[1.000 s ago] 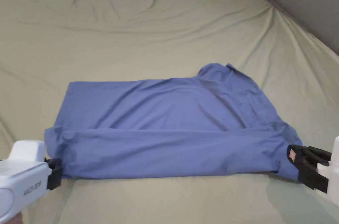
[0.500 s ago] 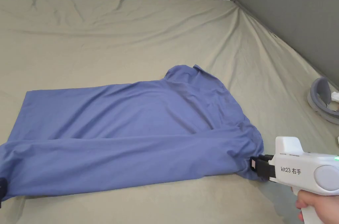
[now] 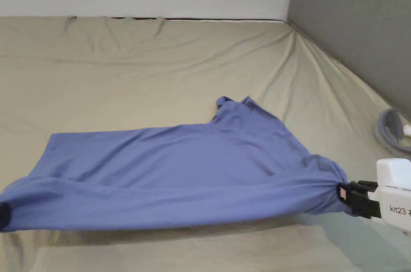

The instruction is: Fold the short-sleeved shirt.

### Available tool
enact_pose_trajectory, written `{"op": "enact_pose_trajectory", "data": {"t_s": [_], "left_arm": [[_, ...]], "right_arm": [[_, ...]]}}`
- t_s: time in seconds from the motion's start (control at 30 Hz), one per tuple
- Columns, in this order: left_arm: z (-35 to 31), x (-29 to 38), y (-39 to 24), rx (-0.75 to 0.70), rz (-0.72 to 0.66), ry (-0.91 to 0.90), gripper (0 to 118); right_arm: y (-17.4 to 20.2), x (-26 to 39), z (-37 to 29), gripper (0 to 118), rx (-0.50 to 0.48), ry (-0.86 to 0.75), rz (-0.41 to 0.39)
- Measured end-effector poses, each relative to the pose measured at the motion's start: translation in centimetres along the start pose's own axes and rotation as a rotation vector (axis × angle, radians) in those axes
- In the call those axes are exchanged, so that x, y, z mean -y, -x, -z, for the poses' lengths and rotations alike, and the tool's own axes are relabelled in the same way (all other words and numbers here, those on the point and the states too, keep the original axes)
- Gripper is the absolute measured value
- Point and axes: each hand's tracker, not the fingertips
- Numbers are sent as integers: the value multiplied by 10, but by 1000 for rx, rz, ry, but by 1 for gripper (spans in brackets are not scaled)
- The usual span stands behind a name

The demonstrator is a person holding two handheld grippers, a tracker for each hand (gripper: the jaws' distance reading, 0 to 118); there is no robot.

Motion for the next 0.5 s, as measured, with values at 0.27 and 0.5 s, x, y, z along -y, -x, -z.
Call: {"op": "enact_pose_trajectory", "data": {"t_s": [0.27,0.5], "left_arm": [[-11,65,4,44,56,219,4],[15,86,-4,-7,77,309,23]], "right_arm": [[10,57,-8,4,24,193,-98],[15,83,11,9,58,221,-80]]}}
